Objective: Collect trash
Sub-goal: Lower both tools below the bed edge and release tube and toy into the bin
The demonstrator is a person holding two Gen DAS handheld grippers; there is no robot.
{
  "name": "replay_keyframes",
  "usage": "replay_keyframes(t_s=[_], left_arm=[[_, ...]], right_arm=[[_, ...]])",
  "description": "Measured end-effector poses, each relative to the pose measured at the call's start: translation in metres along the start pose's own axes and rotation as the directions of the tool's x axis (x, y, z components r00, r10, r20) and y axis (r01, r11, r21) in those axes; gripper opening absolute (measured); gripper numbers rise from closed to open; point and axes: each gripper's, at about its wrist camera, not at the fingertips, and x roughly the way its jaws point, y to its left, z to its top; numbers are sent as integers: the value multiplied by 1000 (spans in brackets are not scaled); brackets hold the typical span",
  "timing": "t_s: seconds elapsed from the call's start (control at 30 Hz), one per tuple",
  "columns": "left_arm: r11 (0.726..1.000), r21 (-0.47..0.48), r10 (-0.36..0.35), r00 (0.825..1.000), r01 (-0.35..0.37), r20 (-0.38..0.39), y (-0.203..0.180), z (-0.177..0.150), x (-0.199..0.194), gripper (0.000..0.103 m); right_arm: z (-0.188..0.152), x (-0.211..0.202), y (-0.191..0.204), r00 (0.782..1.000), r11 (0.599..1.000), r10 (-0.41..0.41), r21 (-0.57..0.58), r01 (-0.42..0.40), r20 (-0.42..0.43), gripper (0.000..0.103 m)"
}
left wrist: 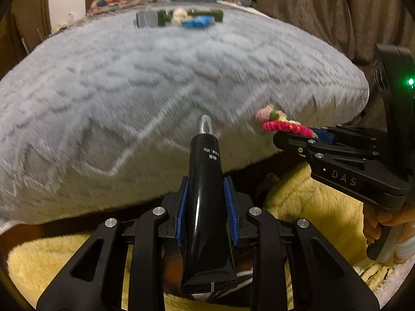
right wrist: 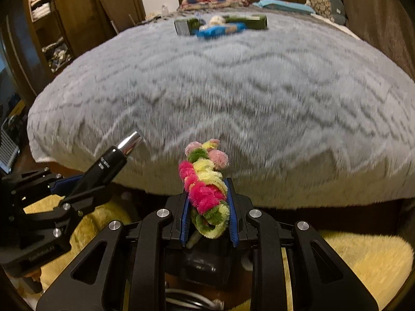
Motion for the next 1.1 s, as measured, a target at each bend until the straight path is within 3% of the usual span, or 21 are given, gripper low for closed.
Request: replay_keyframes(t_s=[0.23, 0.57, 0.83, 0.93, 1.1], left_arm=[[1000, -14, -8, 994, 6, -105, 0, -22, 36, 25], [997, -66, -55, 969, 40, -240, 6, -48, 84, 25], [996, -81, -55, 963, 35, -264, 8, -45, 96, 25], [997, -79, -37, 967, 17, -251, 10, -42, 94, 32], [997, -81, -20, 974, 1, -225, 12, -36, 84, 38]], right_arm=[[-22, 31, 4, 993, 1000, 14, 14, -12, -117, 25], [-52, 75, 2, 964, 997, 49, 62, -34, -262, 25], [-55, 87, 6, 960, 996, 63, 80, -42, -272, 28], [-42, 85, 7, 962, 996, 53, 84, -31, -268, 30], [-30, 73, -3, 970, 995, 41, 93, -19, -240, 47]])
